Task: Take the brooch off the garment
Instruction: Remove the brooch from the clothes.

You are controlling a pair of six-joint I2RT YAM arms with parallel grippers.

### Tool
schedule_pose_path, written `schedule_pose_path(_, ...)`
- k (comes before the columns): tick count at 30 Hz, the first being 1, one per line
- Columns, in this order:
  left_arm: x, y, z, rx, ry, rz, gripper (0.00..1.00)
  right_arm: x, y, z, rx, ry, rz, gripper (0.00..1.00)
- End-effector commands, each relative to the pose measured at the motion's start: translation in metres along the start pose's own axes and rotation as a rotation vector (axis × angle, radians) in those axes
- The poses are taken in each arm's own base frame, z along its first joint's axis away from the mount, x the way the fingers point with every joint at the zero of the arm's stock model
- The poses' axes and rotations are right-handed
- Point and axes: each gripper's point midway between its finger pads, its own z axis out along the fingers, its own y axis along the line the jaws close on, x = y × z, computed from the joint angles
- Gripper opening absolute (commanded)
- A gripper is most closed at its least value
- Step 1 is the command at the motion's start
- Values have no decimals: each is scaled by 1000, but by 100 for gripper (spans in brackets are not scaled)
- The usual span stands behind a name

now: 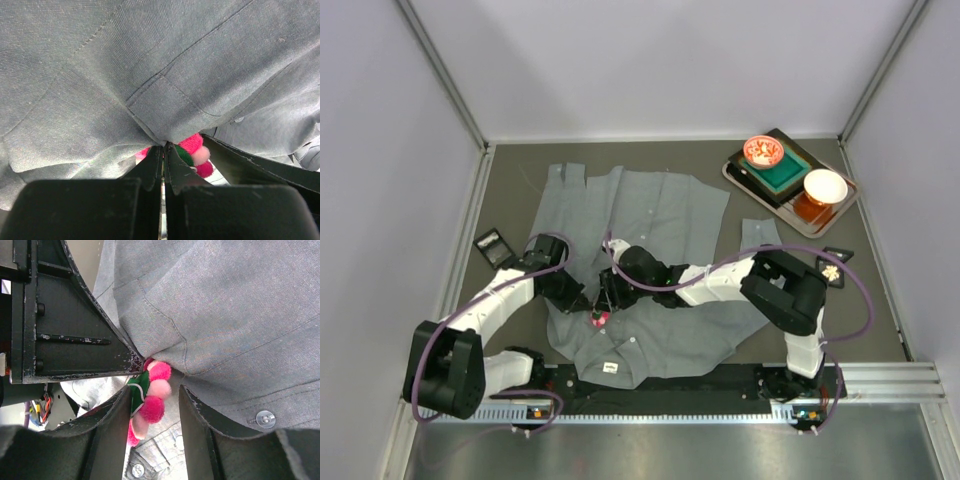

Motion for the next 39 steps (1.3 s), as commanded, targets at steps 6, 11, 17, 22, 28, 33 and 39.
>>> schedule_pose_path(6,-4,-7,-5,4,-16,-6,0,-15,26,1,-59,-32,-43,43)
schedule_pose_path(11,-3,-6,-4,0,-15,-5,0,-20,34,-1,-76,-33,-41,45)
schedule_pose_path(17,-4,-2,-6,-37,-28,-29,0,-13,35,6,-39,-3,-40,47)
schedule_pose_path(22,-4,-1,-6,-47,-27,-40,0,-11,33,6,-8,7,-41,48)
schedule_pose_path(28,-1,-3,-4,-27,-13,-18,0,-15,14,-2,5,-9,18,48)
schedule_pose_path(33,0,-7,-6,14,-16,-1,0,-8,-10,-4,28,4,94,23)
schedule_pose_path(39,0,-8,-6,22,-17,4,0,-4,-27,-14,109,-9,64,23)
